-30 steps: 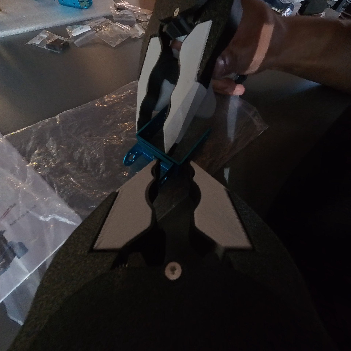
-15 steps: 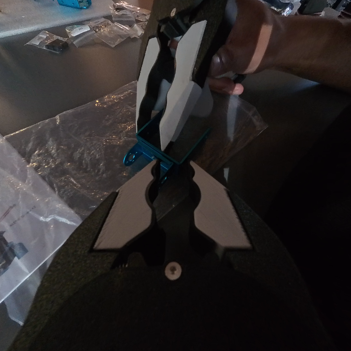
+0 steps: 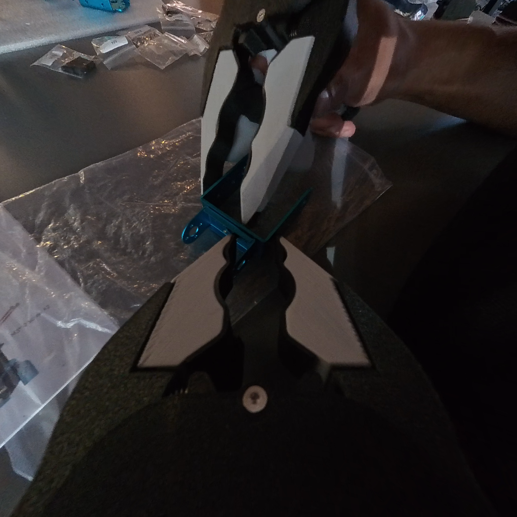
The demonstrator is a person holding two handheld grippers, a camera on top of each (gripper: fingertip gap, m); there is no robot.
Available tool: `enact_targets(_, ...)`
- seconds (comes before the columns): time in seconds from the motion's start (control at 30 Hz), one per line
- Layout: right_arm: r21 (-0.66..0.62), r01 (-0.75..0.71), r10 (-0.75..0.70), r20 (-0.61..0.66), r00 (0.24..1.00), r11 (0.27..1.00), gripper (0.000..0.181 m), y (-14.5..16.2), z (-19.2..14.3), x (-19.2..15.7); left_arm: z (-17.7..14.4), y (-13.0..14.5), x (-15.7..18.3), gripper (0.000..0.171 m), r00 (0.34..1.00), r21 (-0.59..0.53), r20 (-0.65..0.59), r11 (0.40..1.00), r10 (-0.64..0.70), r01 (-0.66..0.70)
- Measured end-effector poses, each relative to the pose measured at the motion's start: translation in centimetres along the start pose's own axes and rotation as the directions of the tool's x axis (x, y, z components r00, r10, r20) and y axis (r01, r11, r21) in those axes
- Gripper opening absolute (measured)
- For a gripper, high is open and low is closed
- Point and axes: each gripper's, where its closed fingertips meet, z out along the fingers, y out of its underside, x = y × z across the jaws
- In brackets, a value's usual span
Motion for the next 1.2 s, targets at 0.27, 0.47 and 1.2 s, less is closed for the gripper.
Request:
enact_targets(0.27, -0.017, 0.034, -0.035, -0.039, 0.999, 0.999, 0.042, 0.07, 0.15, 0.00, 0.01, 0.00, -0.01, 0.027, 1.000, 0.000, 0.000, 1.000, -0.001, 0.001)
enact_targets(0.47, -0.028, 0.047, -0.049, -0.065, 0.997, 0.999, 0.038, 0.06, 0.20, 0.20, 0.01, 0.00, -0.01, 0.027, 1.000, 0.000, 0.002, 1.000, 0.000, 0.000)
enact_targets(1.2, 0.002, -0.075, 0.075, 0.026, 0.997, 0.997, 0.038, -0.15, 0.09, 0.06, 0.08, 0.05, -0.13, 0.026, 1.000, -0.001, 0.024, 1.000, 0.020, -0.020)
